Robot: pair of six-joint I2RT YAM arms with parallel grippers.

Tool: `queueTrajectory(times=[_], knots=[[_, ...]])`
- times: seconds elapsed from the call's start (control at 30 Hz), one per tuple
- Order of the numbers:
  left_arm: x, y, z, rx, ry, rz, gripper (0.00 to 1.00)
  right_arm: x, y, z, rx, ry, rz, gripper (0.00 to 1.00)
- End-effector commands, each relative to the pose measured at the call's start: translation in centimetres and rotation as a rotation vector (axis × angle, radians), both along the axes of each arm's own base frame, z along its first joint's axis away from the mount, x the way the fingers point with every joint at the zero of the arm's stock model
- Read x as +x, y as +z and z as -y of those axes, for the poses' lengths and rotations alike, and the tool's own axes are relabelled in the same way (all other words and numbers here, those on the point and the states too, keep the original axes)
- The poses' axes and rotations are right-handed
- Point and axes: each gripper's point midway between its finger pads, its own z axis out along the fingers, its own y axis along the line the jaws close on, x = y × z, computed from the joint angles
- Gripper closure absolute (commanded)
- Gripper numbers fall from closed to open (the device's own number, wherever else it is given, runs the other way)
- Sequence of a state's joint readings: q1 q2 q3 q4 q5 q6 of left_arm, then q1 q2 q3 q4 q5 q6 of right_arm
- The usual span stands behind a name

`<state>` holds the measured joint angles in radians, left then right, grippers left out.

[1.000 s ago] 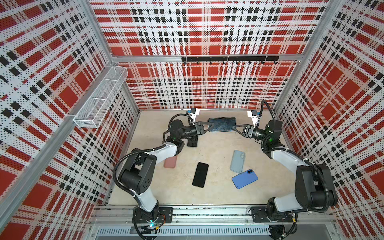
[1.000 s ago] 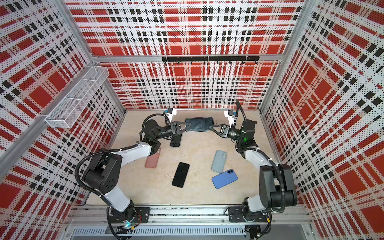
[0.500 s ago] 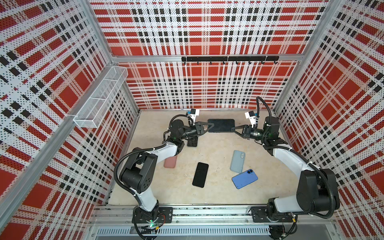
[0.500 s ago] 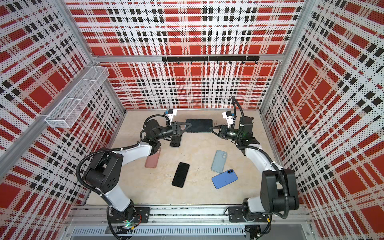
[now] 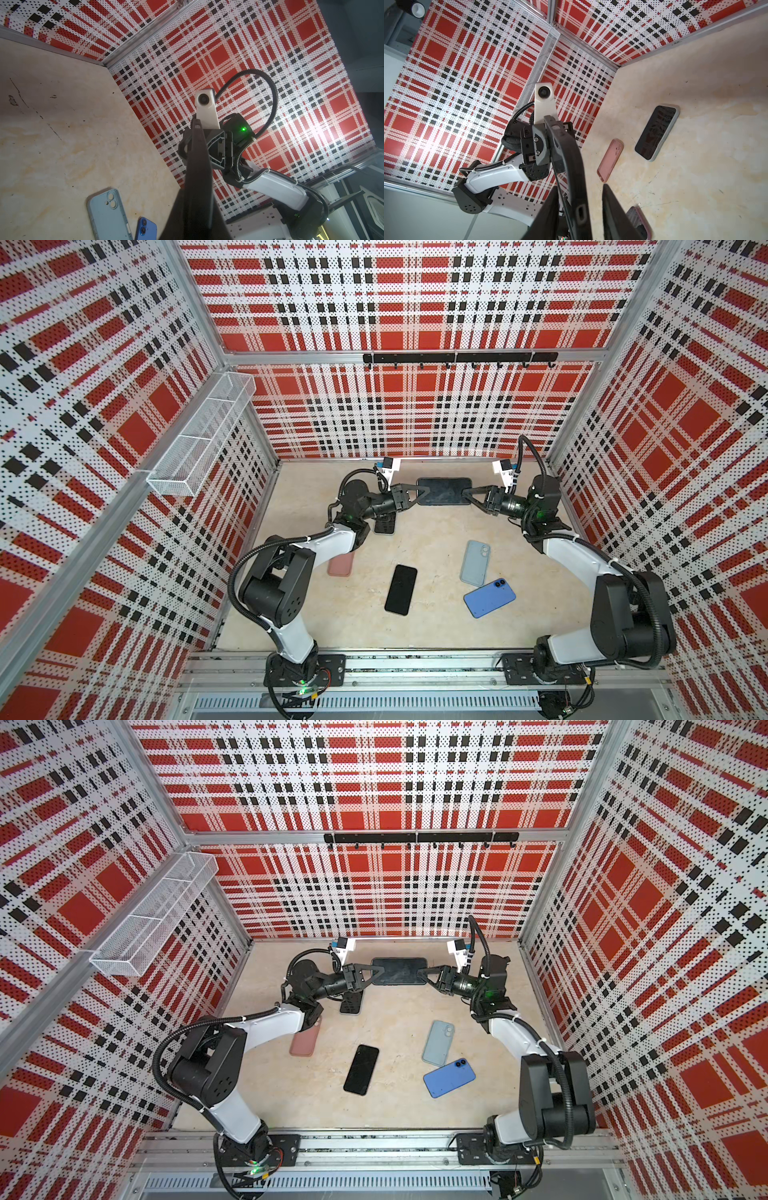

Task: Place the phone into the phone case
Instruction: 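Lower the black cased phone onto the table with both grippers and release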

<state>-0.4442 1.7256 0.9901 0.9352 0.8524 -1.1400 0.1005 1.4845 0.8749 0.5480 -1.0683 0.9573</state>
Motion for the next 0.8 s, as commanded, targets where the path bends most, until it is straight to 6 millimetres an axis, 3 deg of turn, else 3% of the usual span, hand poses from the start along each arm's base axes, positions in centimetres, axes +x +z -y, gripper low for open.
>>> queueTrajectory(times=[0.0,0.2,0.37,0.57,0.7,0.77], knots=[[-1.0,3.4,0.0,-0.065,-0.013,0.106,1.0,0.6,2.7,-0.4,0.071,0.035,0.103,0.73],[-0.6,3.3,0.1,-0.083,-0.01,0.082,1.0,0.6,2.5,-0.7,0.115,0.064,0.111,0.88],[0.9,2.5,-1.1,-0.039,0.069,0.054,0.93,1.1,1.3,-0.5,0.098,0.031,0.08,0.97],[3.8,0.0,-5.3,0.054,0.267,-0.017,0.51,2.5,-2.3,0.7,-0.059,-0.116,-0.009,1.0],[4.9,-2.7,-8.6,0.165,0.417,-0.087,0.38,3.0,-3.5,1.4,-0.143,-0.194,-0.049,1.0],[5.5,-3.9,-11.4,0.244,0.521,-0.111,0.32,3.3,-4.7,1.5,-0.186,-0.218,-0.078,1.0]])
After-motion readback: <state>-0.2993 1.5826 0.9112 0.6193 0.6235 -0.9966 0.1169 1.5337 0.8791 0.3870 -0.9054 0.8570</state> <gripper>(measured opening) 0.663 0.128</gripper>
